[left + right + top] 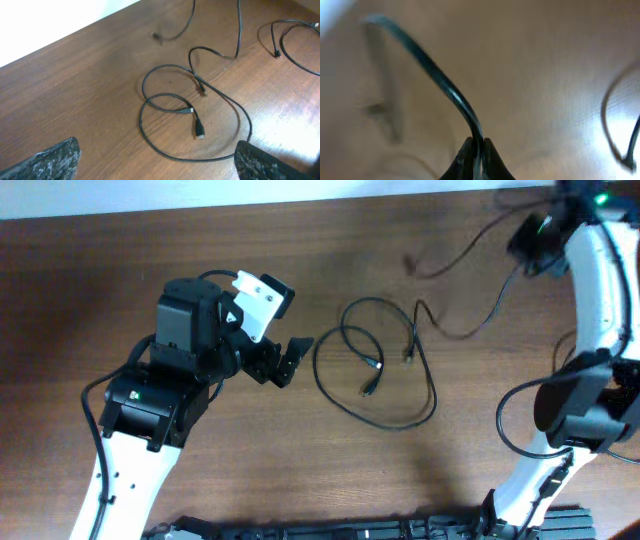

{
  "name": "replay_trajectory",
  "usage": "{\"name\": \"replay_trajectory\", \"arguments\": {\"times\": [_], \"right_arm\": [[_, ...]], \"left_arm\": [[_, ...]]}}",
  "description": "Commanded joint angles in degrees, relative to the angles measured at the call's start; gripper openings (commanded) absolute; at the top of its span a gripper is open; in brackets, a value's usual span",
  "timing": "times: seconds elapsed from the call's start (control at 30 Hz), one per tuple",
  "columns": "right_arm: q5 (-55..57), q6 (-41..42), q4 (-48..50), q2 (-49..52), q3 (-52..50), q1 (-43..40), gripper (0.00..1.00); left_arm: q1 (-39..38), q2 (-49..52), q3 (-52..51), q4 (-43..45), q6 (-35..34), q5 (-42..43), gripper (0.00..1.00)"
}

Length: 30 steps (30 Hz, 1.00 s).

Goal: Untangle cables

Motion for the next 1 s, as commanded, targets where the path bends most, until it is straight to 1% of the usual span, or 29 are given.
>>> {"name": "replay_trajectory", "arguments": {"times": [0.0,0.1,0.2,0.33,0.43,0.47,0.5,0.57,0.6,0.63,0.67,0.77,0.83,0.97], "right_arm": [[0.4,-0.6,-0.7,-1.2,10.7,-0.1,0.04],[2.8,-0.6,0.9,-1.2,16.3,-0.2,0.04],[6.4,-0.5,4.9,-1.2,18.9,-1.3,0.04],[6.8,0.5,9.5,-1.2,18.9,-3.9,0.04],[6.8,1.3,9.0,-1.2,18.8,-5.8,0.04],[6.7,1.3,8.2,-1.2,18.8,-6.2,0.05],[6.1,0.6,6.8,-1.1,18.8,-6.6,0.08],[3.9,-2.4,3.7,-1.1,18.4,-6.8,0.20],[3.5,-2.8,2.0,-0.9,18.1,-6.8,0.28],[3.5,-3.2,0.2,-0.6,17.9,-6.7,0.39],[3.6,-3.2,-1.0,-0.3,17.9,-6.6,0.46],[3.3,-2.2,-5.7,2.6,17.9,-6.6,0.79],[3.3,1.8,-8.5,5.3,17.9,-6.6,0.82],[3.3,5.6,-10.6,10.8,17.9,-6.4,0.82]], "left_arm": [[0.1,-0.8,0.4,0.1,-0.3,0.8,0.99],[0.1,-0.8,0.4,0.1,-0.3,0.8,0.99],[0.1,-0.8,0.4,0.1,-0.3,0.8,0.99],[0.1,-0.8,0.4,0.1,-0.3,0.8,0.99],[0.1,-0.8,0.4,0.1,-0.3,0.8,0.99],[0.1,-0.8,0.4,0.1,-0.3,0.8,0.99],[0.1,-0.8,0.4,0.1,-0.3,0.8,0.99],[0.1,-0.8,0.4,0.1,-0.3,0.8,0.99],[0.1,-0.8,0.4,0.1,-0.3,0.8,0.99],[0.1,-0.8,0.4,0.1,-0.3,0.8,0.99],[0.1,-0.8,0.4,0.1,-0.3,0.8,0.99],[0.1,-0.8,0.4,0.1,-0.3,0.8,0.99],[0.1,-0.8,0.4,0.1,-0.3,0.8,0.99],[0.1,-0.8,0.4,0.1,-0.3,0.8,0.99]]}}
